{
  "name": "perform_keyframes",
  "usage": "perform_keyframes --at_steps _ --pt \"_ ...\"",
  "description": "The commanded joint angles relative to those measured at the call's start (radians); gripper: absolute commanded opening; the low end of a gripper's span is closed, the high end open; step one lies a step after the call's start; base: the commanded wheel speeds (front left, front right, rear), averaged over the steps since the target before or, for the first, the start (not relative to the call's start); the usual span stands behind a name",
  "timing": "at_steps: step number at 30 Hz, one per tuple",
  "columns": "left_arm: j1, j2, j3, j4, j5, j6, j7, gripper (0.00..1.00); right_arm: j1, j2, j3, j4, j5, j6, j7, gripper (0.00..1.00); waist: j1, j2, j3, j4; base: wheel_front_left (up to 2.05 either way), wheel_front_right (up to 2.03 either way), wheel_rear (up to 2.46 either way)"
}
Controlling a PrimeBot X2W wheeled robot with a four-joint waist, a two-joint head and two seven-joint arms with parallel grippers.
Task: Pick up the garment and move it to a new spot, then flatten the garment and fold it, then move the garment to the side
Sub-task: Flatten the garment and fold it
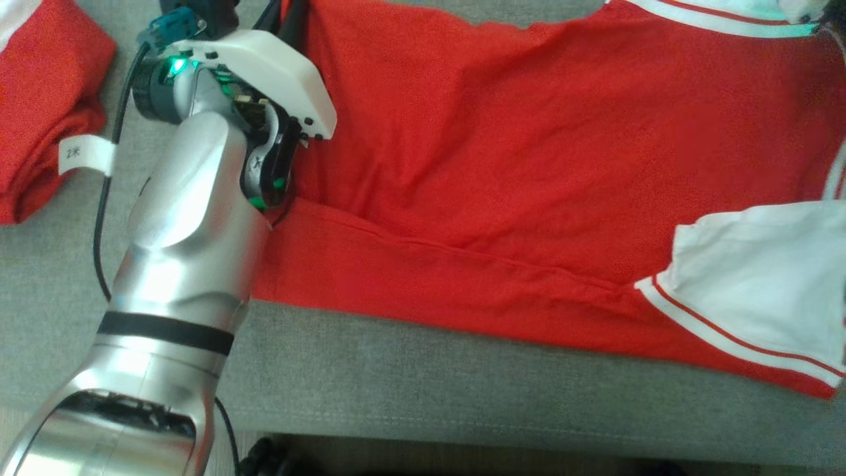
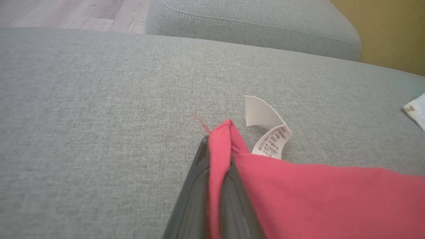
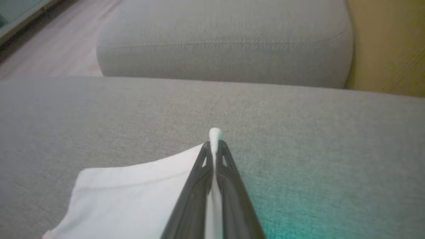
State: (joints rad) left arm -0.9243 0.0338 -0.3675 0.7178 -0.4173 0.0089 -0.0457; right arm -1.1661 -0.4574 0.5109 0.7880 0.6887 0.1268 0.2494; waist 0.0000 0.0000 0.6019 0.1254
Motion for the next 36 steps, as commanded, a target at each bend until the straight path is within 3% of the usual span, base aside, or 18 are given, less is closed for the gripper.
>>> perform_keyframes --at_steps 1,15,23,29,36 --pt "0.007 0.041 0.029 -0.017 -0.009 0.0 -0.006 0.0 0.032 -0.019 0.004 -0.045 0.018 0.004 -0.041 0.0 0.0 0.0 -0.024 -0.015 0.0 0.0 0.0" --pt "0.104 0.115 0.068 -0.096 -0.057 0.011 0.017 0.0 0.198 -0.087 0.052 -0.188 0.114 0.004 -0.26 0.0 0.0 0.0 -0.169 -0.078 0.0 0.0 0.0" --pt "0.256 0.121 0.118 -0.213 -0.154 -0.003 0.036 0.0 0.41 -0.111 0.051 -0.305 0.139 0.004 -0.335 0.0 0.0 0.0 -0.23 -0.105 0.0 0.0 0.0" --pt "0.387 0.133 0.169 -0.326 -0.237 -0.012 0.058 0.0 0.586 -0.1 0.008 -0.386 0.142 0.004 -0.359 0.0 0.0 0.0 -0.252 -0.134 0.0 0.0 0.0" --pt "0.573 0.137 0.241 -0.481 -0.339 0.001 0.069 0.0 0.793 -0.041 -0.081 -0.477 0.114 0.004 -0.351 0.0 0.0 0.0 -0.267 -0.16 0.0 0.0 0.0"
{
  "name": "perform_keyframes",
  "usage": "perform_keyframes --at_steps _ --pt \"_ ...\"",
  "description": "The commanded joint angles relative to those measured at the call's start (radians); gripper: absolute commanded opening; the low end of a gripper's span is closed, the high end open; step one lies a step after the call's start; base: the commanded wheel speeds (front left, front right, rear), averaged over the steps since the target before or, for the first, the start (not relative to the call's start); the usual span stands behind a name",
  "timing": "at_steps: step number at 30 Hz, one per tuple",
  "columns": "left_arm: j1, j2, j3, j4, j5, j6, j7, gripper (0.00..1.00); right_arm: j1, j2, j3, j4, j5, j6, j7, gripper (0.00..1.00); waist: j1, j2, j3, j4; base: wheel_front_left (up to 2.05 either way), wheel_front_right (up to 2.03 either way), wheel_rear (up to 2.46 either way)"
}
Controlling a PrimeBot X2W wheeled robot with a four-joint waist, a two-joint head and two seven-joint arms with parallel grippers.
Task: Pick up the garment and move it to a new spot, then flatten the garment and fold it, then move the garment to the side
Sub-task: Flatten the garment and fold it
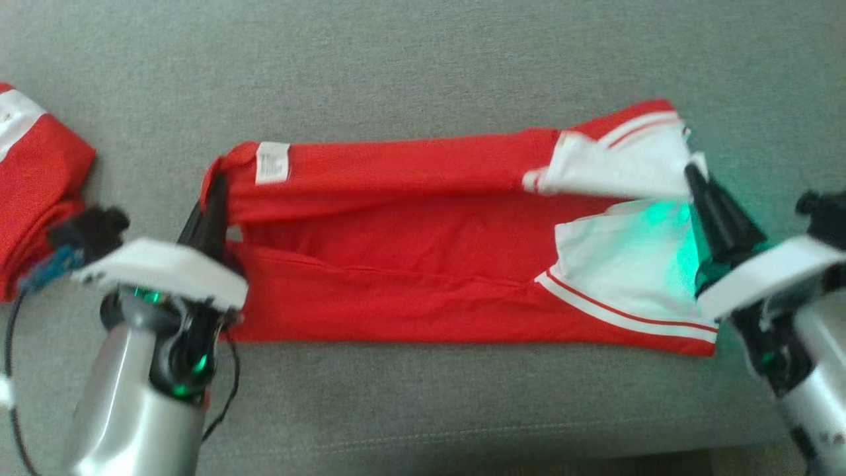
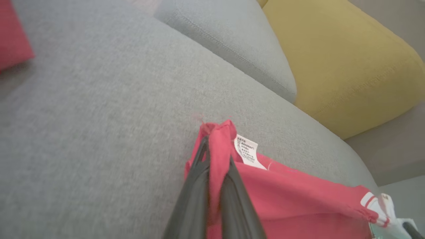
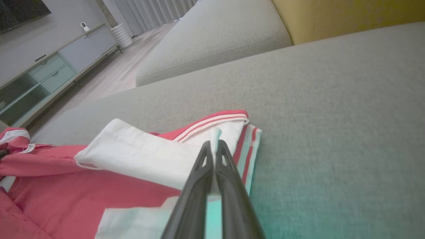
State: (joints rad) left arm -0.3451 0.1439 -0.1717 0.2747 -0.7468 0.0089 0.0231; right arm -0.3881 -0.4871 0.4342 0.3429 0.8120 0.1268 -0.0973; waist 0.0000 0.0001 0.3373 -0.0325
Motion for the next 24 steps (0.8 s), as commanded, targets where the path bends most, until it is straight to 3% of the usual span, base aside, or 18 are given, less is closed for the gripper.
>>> perform_keyframes --at_steps 1,6,7,9,10,16,24 --pt "0.018 0.025 0.057 -0.052 -0.026 0.002 0.002 0.0 0.039 0.0 -0.016 -0.045 -0.016 0.004 0.0 0.0 0.0 -0.0001 -0.004 -0.004 0.0 0.0 0.0" --pt "0.109 0.02 0.083 -0.084 -0.084 0.001 0.025 0.0 0.152 0.05 -0.079 -0.101 -0.059 0.004 0.027 0.0 0.0 -0.0001 -0.015 -0.005 0.0 0.0 0.0" --pt "0.12 0.019 0.083 -0.082 -0.091 0.002 0.032 0.07 0.172 0.061 -0.093 -0.11 -0.067 0.004 0.036 0.01 0.0 -0.0001 -0.017 -0.005 0.0 0.0 0.0" --pt "0.137 0.019 0.078 -0.073 -0.09 0.012 0.041 1.0 0.21 0.081 -0.119 -0.129 -0.09 0.004 0.052 0.67 0.0 -0.0001 -0.023 -0.004 0.0 0.0 0.0" --pt "0.144 0.017 0.076 -0.07 -0.087 0.015 0.039 1.0 0.227 0.091 -0.136 -0.136 -0.105 0.004 0.058 1.0 0.0 -0.0001 -0.025 -0.005 0.0 0.0 0.0" --pt "0.199 0.029 0.044 -0.076 0.033 0.072 -0.056 1.0 0.303 0.157 -0.242 -0.217 -0.234 0.004 0.045 1.0 0.0 -0.0001 -0.044 -0.008 0.0 0.0 0.0" --pt "0.256 0.048 -0.016 -0.169 0.271 0.206 -0.228 1.0 0.373 0.249 -0.382 -0.406 -0.445 0.004 0.042 1.0 0.0 -0.0001 -0.087 -0.001 0.0 0.0 0.0"
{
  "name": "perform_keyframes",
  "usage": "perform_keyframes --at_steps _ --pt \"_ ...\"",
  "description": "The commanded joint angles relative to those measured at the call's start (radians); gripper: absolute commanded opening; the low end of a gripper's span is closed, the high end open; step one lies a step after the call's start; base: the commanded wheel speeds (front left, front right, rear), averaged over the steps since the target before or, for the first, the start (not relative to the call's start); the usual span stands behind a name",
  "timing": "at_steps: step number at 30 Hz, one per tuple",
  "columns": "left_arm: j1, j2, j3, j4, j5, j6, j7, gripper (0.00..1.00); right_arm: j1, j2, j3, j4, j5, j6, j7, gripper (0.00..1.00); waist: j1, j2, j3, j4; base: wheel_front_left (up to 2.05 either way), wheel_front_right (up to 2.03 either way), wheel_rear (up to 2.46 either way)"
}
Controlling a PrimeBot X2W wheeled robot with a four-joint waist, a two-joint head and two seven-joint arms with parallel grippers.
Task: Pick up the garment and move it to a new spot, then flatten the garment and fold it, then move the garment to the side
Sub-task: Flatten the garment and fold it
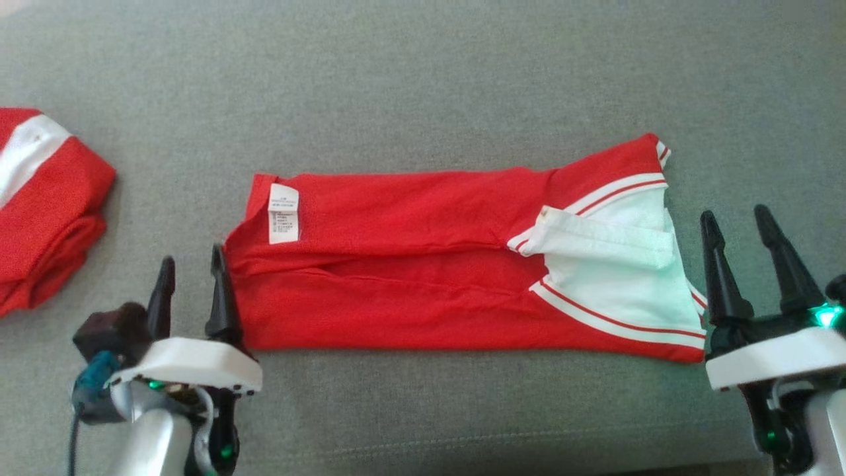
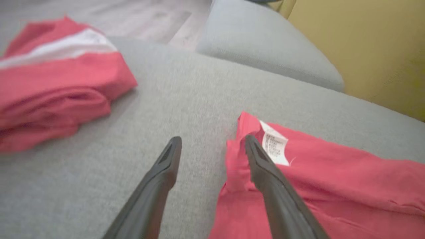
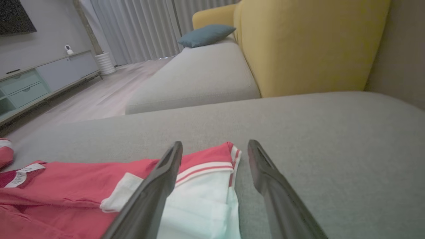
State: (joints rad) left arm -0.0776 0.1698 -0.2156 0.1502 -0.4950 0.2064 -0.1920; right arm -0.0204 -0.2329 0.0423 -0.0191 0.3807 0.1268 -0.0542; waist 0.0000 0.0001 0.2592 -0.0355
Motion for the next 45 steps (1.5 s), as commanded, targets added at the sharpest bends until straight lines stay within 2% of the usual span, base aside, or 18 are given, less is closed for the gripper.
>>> perform_keyframes --at_steps 1,4,10,27,31,37,45 --pt "-0.007 0.024 0.018 -0.066 0.047 0.025 -0.022 1.0 0.011 0.006 0.001 -0.068 -0.036 0.004 0.006 1.0 0.0 -0.0001 -0.015 0.002 0.0 0.0 0.0" --pt "0.003 0.038 -0.015 -0.123 0.13 0.059 -0.039 1.0 0.028 0.032 -0.017 -0.13 -0.083 0.004 0.03 1.0 0.0 -0.0001 -0.032 0.002 0.0 0.0 0.0" --pt "0.021 0.057 -0.069 -0.2 0.225 0.096 -0.034 1.0 0.063 0.07 -0.024 -0.209 -0.123 0.004 0.077 1.0 0.0 -0.0001 -0.054 -0.002 0.0 0.0 0.0" --pt "0.014 0.062 -0.091 -0.216 0.232 0.1 -0.026 1.0 0.073 0.076 -0.029 -0.212 -0.117 0.004 0.104 1.0 0.0 -0.0001 -0.044 0.011 0.0 0.0 0.0" --pt "-0.008 0.059 -0.101 -0.222 0.242 0.101 -0.027 1.0 0.07 0.064 -0.042 -0.168 -0.108 0.004 0.134 1.0 0.0 -0.0001 -0.021 0.022 0.0 0.0 0.0" --pt "-0.049 0.051 -0.114 -0.222 0.254 0.097 -0.036 1.0 0.04 0.02 -0.057 -0.026 -0.078 0.004 0.172 1.0 0.0 -0.0001 0.029 0.046 0.0 0.0 0.0" --pt "-0.1 0.038 -0.122 -0.209 0.262 0.091 -0.051 1.0 -0.07 -0.019 -0.018 0.127 -0.019 0.004 0.215 1.0 0.0 -0.0001 0.089 0.064 0.0 0.0 0.0"
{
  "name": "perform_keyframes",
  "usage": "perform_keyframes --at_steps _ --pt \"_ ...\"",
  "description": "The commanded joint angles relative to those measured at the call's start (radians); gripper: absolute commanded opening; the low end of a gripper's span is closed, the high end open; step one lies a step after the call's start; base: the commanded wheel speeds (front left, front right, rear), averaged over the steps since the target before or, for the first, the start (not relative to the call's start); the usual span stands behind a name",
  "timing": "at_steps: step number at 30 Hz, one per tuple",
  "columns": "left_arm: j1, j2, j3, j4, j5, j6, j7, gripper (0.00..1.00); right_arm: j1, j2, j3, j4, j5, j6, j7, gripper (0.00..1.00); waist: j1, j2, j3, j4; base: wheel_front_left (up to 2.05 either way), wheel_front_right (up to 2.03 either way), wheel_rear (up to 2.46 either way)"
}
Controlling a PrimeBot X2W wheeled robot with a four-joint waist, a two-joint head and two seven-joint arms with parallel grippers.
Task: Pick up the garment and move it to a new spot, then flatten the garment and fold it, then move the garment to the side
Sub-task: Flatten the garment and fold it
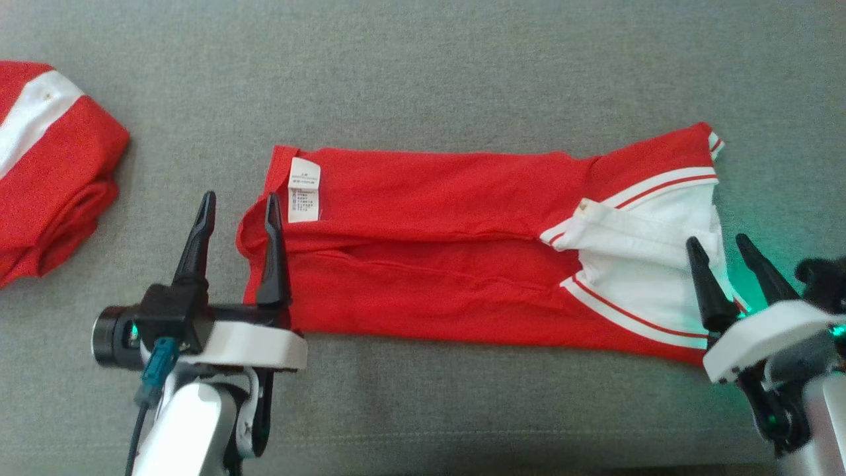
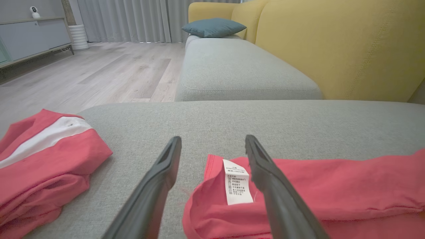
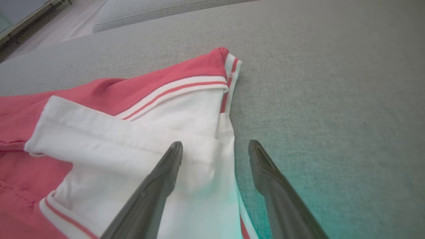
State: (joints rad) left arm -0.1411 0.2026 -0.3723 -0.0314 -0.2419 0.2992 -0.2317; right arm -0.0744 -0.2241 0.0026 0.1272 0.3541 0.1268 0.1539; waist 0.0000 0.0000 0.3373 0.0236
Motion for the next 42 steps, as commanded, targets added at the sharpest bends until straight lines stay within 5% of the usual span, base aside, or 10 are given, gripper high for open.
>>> perform_keyframes --at_steps 1,5,6,7,17,30,36,42 --pt "-0.041 0.005 0.034 -0.025 0.01 -0.003 -0.013 1.0 -0.027 -0.032 0.032 0.0 0.015 0.004 0.025 1.0 0.0 0.0 0.015 0.007 0.0 0.0 0.0" --pt "-0.059 0.004 0.036 -0.011 0.011 -0.009 -0.019 1.0 -0.056 -0.042 0.065 0.051 0.053 0.004 0.104 1.0 0.0 0.0 0.026 0.013 0.0 0.0 0.0" --pt "-0.062 0.003 0.037 -0.008 0.011 -0.009 -0.02 1.0 -0.058 -0.043 0.074 0.058 0.068 0.004 0.125 0.65 0.0 0.0 0.026 0.014 0.0 0.0 0.0" --pt "-0.064 0.002 0.037 -0.006 0.011 -0.009 -0.021 1.0 -0.06 -0.045 0.08 0.059 0.083 0.004 0.138 0.0 0.0 0.0 0.026 0.015 0.0 0.0 0.0" --pt "-0.057 -0.003 0.047 0.005 0.011 -0.004 -0.027 1.0 -0.05 -0.068 0.071 0.017 0.151 0.004 0.131 0.0 0.0 0.0 0.008 0.002 0.0 0.0 0.0" --pt "-0.029 -0.002 0.045 -0.002 0.012 0.0 -0.029 1.0 -0.026 -0.208 -0.146 -0.013 0.099 0.004 0.133 0.0 0.0 0.0 -0.038 -0.033 0.0 0.0 0.0" --pt "-0.022 -0.001 0.04 0.0 0.008 -0.001 -0.029 1.0 -0.077 -0.2 -0.059 -0.164 0.072 0.004 0.168 0.0 0.0 0.0 -0.061 -0.044 0.0 0.0 0.0" --pt "-0.024 0.002 0.031 0.007 0.003 -0.009 -0.028 1.0 -0.16 -0.131 0.139 -0.319 0.055 0.004 0.224 0.0 0.0 0.0 -0.079 -0.042 0.0 0.0 0.0"
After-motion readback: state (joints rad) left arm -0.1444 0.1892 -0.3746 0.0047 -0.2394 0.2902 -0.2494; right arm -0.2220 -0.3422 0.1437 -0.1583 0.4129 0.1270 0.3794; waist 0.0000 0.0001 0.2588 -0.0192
